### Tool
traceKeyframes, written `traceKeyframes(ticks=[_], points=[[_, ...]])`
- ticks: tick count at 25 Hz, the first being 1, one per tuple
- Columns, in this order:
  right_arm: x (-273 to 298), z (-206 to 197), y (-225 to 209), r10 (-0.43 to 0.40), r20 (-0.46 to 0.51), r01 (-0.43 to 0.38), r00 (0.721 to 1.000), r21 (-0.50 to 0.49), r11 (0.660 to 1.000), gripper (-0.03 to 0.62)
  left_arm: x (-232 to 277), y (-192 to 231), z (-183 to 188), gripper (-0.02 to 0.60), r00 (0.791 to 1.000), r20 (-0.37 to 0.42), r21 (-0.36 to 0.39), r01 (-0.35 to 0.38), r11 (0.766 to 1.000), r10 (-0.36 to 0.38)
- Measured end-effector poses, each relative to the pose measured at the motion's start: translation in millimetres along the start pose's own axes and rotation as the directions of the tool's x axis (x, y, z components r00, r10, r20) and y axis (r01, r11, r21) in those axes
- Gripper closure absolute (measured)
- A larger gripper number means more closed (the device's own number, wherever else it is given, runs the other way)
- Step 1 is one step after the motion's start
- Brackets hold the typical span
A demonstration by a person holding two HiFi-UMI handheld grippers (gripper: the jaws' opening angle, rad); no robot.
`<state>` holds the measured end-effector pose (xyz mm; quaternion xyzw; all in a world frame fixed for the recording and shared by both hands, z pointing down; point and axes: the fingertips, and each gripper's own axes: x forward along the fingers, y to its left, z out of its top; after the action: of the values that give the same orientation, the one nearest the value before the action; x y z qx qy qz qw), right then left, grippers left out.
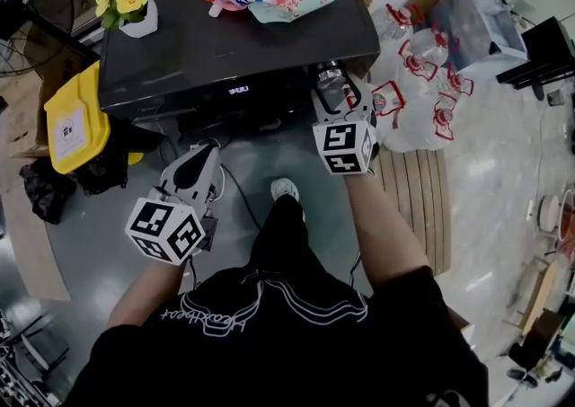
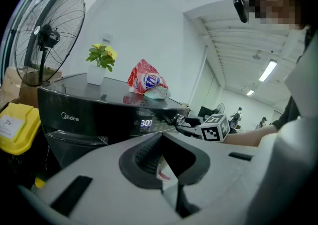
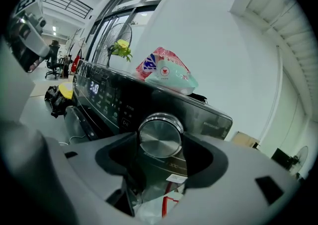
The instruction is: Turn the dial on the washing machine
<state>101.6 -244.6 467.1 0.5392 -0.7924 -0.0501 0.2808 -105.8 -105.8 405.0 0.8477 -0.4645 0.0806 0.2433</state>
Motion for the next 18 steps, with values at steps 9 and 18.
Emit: traceKeyframes(ticks=[9,18], points=[[0,-1,-2,-0.003,0.023,0.001,1.0,0.09,0.996,0.312,-8,5,-6,0.577,1.0,-0.001,-0.023,-0.024,0.999,0.024],[1,-4,-4,0.046,0.045,-0.056,0.998,0.265,0.962,0.312,-13,9,-5,0.577,0.999,0.005,-0.039,-0.043,0.998,0.043]])
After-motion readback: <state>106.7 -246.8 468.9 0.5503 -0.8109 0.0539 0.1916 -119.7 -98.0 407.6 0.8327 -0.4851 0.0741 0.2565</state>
